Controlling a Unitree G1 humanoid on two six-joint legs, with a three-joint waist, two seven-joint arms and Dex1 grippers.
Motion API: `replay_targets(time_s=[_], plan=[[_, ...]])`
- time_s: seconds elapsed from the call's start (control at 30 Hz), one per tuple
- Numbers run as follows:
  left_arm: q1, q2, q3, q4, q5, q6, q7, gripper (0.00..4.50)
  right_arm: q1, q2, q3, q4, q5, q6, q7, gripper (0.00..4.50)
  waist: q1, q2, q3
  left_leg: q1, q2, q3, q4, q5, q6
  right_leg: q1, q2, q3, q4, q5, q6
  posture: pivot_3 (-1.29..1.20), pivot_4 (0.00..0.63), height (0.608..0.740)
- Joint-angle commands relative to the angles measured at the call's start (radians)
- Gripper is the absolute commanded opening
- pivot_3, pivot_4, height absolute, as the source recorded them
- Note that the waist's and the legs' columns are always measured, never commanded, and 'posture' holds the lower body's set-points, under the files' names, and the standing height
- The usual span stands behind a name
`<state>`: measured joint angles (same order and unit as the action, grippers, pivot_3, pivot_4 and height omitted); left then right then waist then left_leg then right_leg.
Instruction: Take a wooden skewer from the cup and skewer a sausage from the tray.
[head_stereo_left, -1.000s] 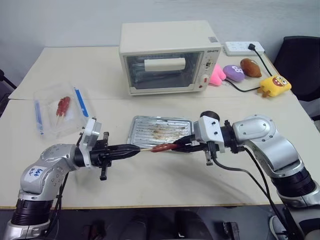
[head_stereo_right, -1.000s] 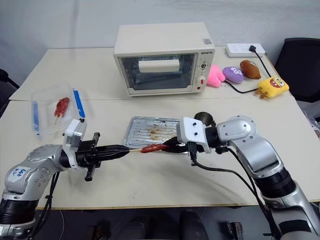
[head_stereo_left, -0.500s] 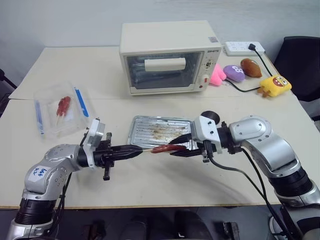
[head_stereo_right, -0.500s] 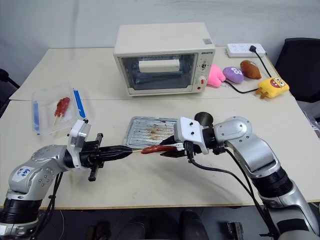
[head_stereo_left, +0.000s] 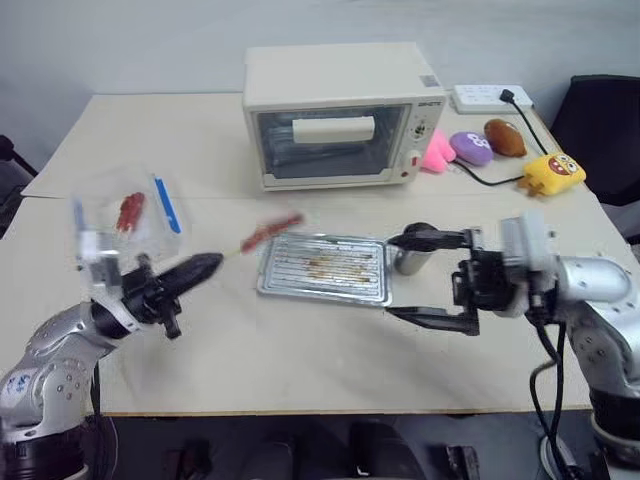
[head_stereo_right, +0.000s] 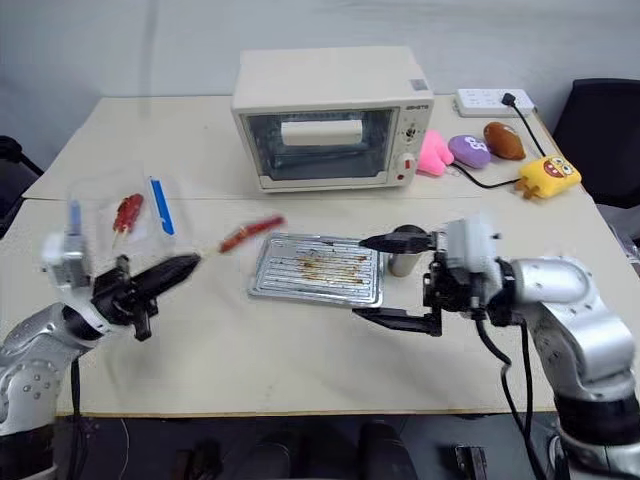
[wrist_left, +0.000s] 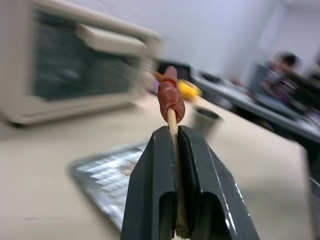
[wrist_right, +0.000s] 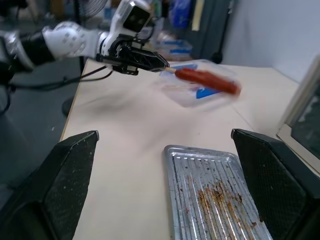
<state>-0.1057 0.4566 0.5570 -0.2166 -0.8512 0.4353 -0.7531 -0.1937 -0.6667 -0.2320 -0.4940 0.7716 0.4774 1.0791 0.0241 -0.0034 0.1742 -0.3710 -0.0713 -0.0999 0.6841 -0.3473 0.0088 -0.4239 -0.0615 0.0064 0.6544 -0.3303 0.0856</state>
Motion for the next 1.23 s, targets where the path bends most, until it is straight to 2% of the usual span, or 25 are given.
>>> replay_targets(time_s=[0.03, 0.23, 0.47, 0.53, 0.73, 0.87, 0.97, 1.0, 1.1, 1.23], plan=[[-0.074, -0.087, 0.115, 0.074, 0.077, -0.166, 0.258, 0.0, 0.094, 0.106, -0.049, -0.069, -0.075, -0.2, -0.065, 4.45, 0.003, -0.001, -0.001, 0.0, 0.0, 0.0, 0.0, 0.0, 0.0, 0.0, 0.0, 0.0, 0.0, 0.0, 0.0, 0.0, 0.15, 0.74], [-0.196, -0.143, 0.125, 0.266, 0.223, -0.316, 0.498, 0.0, 0.111, 0.209, 0.013, -0.046, -0.177, -0.348, -0.134, 4.45, 0.003, -0.003, -0.002, 0.002, -0.001, 0.001, 0.0, 0.0, 0.0, 0.0, 0.0, 0.0, 0.002, 0.0, 0.0, 0.0, 0.15, 0.74], [-0.27, -0.141, 0.072, 0.377, 0.252, -0.322, 0.55, 0.0, 0.052, 0.221, 0.07, 0.014, -0.206, -0.395, -0.155, 4.45, 0.0, -0.004, -0.002, 0.001, -0.001, 0.001, 0.0, 0.001, -0.001, -0.001, 0.0, 0.0, 0.002, 0.0, 0.0, 0.0, 0.15, 0.74], [-0.285, -0.139, 0.072, 0.386, 0.239, -0.317, 0.555, 0.58, 0.05, 0.214, 0.082, 0.026, -0.211, -0.4, -0.152, 4.5, 0.0, -0.004, -0.002, 0.001, -0.001, 0.001, 0.0, 0.001, -0.001, -0.001, 0.0, 0.0, 0.003, 0.0, 0.0, 0.0, 0.15, 0.74], [-0.226, -0.119, 0.019, 0.3, 0.26, -0.32, 0.491, 1.91, 0.095, 0.156, 0.096, 0.043, -0.226, -0.388, -0.12, 4.5, 0.0, -0.004, -0.002, 0.001, -0.001, 0.001, 0.0, 0.001, -0.001, -0.001, 0.0, 0.0, 0.002, 0.0, 0.0, 0.0, 0.15, 0.74], [-0.095, -0.007, -0.124, 0.176, 0.376, -0.347, 0.314, 2.85, 0.159, 0.088, 0.07, 0.064, -0.224, -0.415, -0.056, 4.5, -0.001, -0.004, -0.002, 0.001, -0.001, 0.001, -0.001, 0.001, -0.001, -0.001, 0.0, 0.0, 0.002, 0.0, 0.0, 0.0, 0.15, 0.74], [0.03, 0.112, -0.235, 0.088, 0.426, -0.338, 0.14, 3.65, 0.217, 0.04, 0.048, 0.086, -0.224, -0.463, 0.017, 4.5, 0.0, -0.004, -0.002, 0.001, -0.001, 0.001, -0.002, 0.0, -0.001, -0.001, 0.0, 0.001, 0.001, 0.0, 0.0, 0.0, 0.15, 0.74], [0.073, 0.143, -0.259, 0.071, 0.442, -0.353, 0.091, 3.79, 0.231, 0.03, 0.047, 0.092, -0.217, -0.461, 0.03, 4.5, 0.0, -0.003, -0.002, 0.002, -0.001, 0.001, -0.002, 0.0, -0.001, 0.0, 0.0, 0.001, 0.0, 0.0, 0.0, 0.0, 0.15, 0.74], [0.164, 0.203, -0.286, 0.066, 0.439, -0.378, -0.03, 3.79, 0.263, 0.02, 0.057, 0.131, -0.231, -0.503, 0.077, 4.5, -0.001, -0.003, -0.002, 0.003, 0.0, 0.001, -0.003, 0.0, 0.0, 0.002, 0.0, 0.001, 0.0, 0.0, 0.0, 0.0, 0.15, 0.74], [0.191, 0.221, -0.305, 0.101, 0.516, -0.442, -0.037, 3.79, 0.291, 0.047, 0.07, 0.225, -0.291, -0.575, 0.07, 4.5, 0.0, -0.003, -0.002, 0.003, 0.0, 0.001, -0.003, 0.0, 0.0, 0.002, 0.0, 0.001, -0.001, 0.0, 0.0, 0.0, 0.15, 0.74]])
